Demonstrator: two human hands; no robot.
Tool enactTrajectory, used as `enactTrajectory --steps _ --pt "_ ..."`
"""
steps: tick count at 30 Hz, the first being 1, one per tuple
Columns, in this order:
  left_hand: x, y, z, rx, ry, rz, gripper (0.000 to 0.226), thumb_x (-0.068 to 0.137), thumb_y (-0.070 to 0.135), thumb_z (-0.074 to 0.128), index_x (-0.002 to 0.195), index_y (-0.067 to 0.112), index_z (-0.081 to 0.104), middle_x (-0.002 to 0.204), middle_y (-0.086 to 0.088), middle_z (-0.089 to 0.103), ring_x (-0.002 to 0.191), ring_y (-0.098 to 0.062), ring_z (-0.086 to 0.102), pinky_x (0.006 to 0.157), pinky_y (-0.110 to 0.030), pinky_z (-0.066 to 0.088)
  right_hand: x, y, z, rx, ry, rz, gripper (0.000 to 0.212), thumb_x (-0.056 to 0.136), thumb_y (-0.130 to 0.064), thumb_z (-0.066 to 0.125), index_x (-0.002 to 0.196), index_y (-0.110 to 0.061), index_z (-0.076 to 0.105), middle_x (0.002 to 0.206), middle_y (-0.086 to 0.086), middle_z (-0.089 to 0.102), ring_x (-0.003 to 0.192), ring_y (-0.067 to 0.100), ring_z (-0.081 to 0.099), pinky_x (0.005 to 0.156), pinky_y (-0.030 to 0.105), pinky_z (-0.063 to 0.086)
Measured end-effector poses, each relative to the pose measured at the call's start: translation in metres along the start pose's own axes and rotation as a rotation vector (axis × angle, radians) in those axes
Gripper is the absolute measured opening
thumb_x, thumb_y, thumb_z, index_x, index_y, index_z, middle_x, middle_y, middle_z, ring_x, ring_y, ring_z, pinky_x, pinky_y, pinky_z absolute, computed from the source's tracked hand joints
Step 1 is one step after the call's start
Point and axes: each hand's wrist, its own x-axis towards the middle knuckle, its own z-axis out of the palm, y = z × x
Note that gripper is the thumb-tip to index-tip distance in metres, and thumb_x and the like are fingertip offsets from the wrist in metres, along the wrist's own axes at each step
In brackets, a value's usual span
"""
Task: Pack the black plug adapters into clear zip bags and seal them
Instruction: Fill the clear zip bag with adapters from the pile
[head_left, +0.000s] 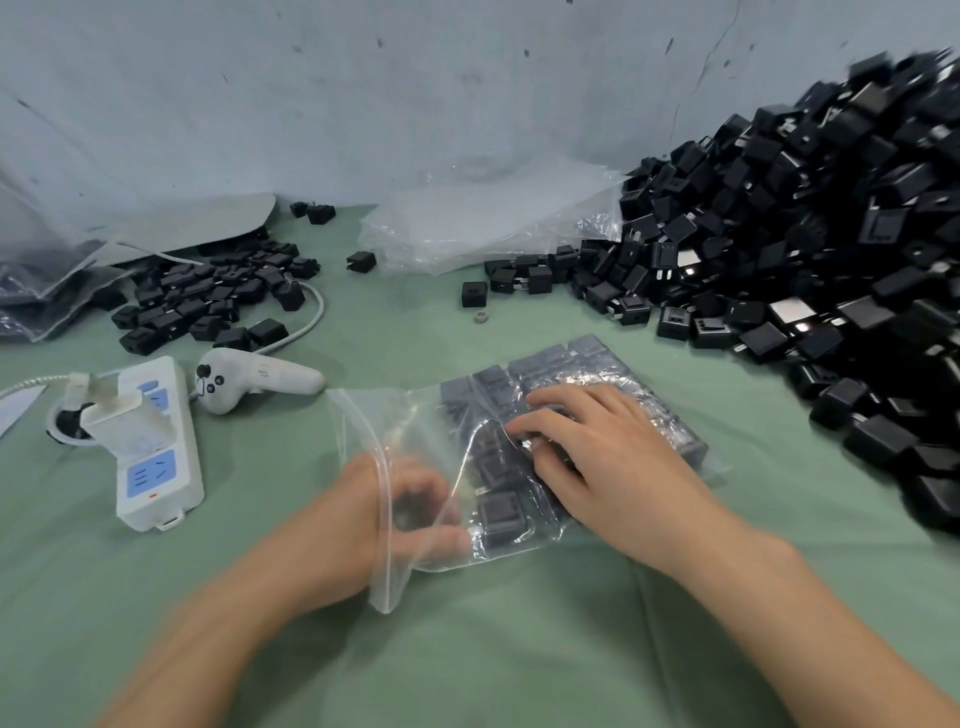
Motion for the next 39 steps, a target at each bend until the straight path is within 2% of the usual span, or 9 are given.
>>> enactTrajectory --steps 3,11,15,19,22,25,30,35,39 --pt "0.004 -0.004 0.003 0.145 0.052 0.016 0.042 0.064 0.073 0.073 0.071 0.034 0.060 0.083 0.022 0.059 0.081 -0.008 0.052 0.065 -0.021 0.039 -0.001 0.000 0.002 0.000 -0.015 -0.014 0.034 0.102 -0.034 0.041 0.131 -0.034 0.060 0.137 -0.012 0.053 0.128 0.015 0.042 0.117 0.033 0.026" --pt "0.010 0.005 0.010 0.271 0.170 0.136 0.060 0.060 0.083 0.065 0.051 0.030 0.038 0.060 0.016 0.046 0.069 0.001 0.047 0.064 -0.017 0.027 -0.002 0.001 0.006 0.009 -0.003 -0.033 0.036 0.102 -0.036 0.039 0.130 -0.035 0.061 0.135 -0.014 0.053 0.127 0.012 0.040 0.117 0.037 0.028" --pt "0.010 0.006 0.010 0.226 0.171 0.085 0.057 0.059 0.079 0.068 0.052 0.029 0.043 0.060 0.015 0.048 0.065 -0.002 0.046 0.061 -0.018 0.028 -0.001 0.000 0.005 0.019 0.007 -0.038 0.034 0.103 -0.035 0.041 0.130 -0.035 0.061 0.136 -0.014 0.053 0.127 0.012 0.041 0.117 0.036 0.027" --pt "-0.007 0.001 -0.002 -0.024 0.085 -0.045 0.008 0.089 0.040 0.071 0.081 0.038 0.069 0.079 0.020 0.069 0.071 0.004 0.063 0.064 -0.007 0.045 -0.001 0.003 0.001 0.039 0.053 -0.014 0.032 0.103 -0.035 0.045 0.130 -0.033 0.061 0.134 -0.012 0.055 0.126 0.013 0.042 0.117 0.034 0.028" --pt "-0.013 -0.004 -0.016 -0.394 0.280 -0.217 0.030 0.103 0.017 0.049 0.100 0.030 0.076 0.089 0.008 0.077 0.079 0.000 0.071 0.064 -0.010 0.050 -0.001 0.009 -0.003 0.021 0.066 0.018 0.032 0.104 -0.034 0.045 0.132 -0.031 0.061 0.136 -0.011 0.055 0.128 0.014 0.042 0.114 0.029 0.024" --pt "-0.010 -0.006 -0.018 -0.723 0.319 -0.389 0.045 0.105 0.034 0.034 0.100 0.012 0.074 0.077 -0.014 0.076 0.067 -0.015 0.073 0.069 -0.034 0.049 0.000 0.012 -0.004 0.006 0.062 0.036 0.033 0.105 -0.036 0.041 0.133 -0.033 0.059 0.136 -0.014 0.053 0.128 0.013 0.040 0.113 0.027 0.021" --pt "-0.025 -0.033 -0.032 -0.522 0.321 -0.375 0.041 0.081 0.052 0.062 0.082 0.014 0.076 0.075 -0.011 0.073 0.064 -0.018 0.065 0.072 -0.035 0.051 0.000 0.019 -0.006 -0.010 0.049 0.065 0.035 0.104 -0.037 0.039 0.134 -0.035 0.057 0.138 -0.014 0.051 0.129 0.015 0.038 0.113 0.028 0.021" --pt "-0.025 -0.053 -0.043 -0.217 0.744 -0.416 0.027 0.097 0.041 0.054 0.076 0.037 0.071 0.058 0.009 0.065 0.066 -0.024 0.062 0.070 -0.038 0.048 0.000 0.034 -0.017 -0.003 0.078 0.160 0.037 0.103 -0.034 0.041 0.137 -0.034 0.055 0.139 -0.014 0.050 0.129 0.015 0.039 0.112 0.029 0.024" --pt "0.008 0.022 -0.043 -0.190 0.756 -0.139 0.027 0.080 0.064 0.050 0.093 0.046 0.065 0.086 0.023 0.070 0.078 0.004 0.066 0.070 -0.028 0.049 0.001 0.056 -0.028 0.097 0.146 0.315 0.035 0.102 -0.034 0.039 0.134 -0.033 0.054 0.137 -0.014 0.049 0.126 0.011 0.040 0.108 0.032 0.031"
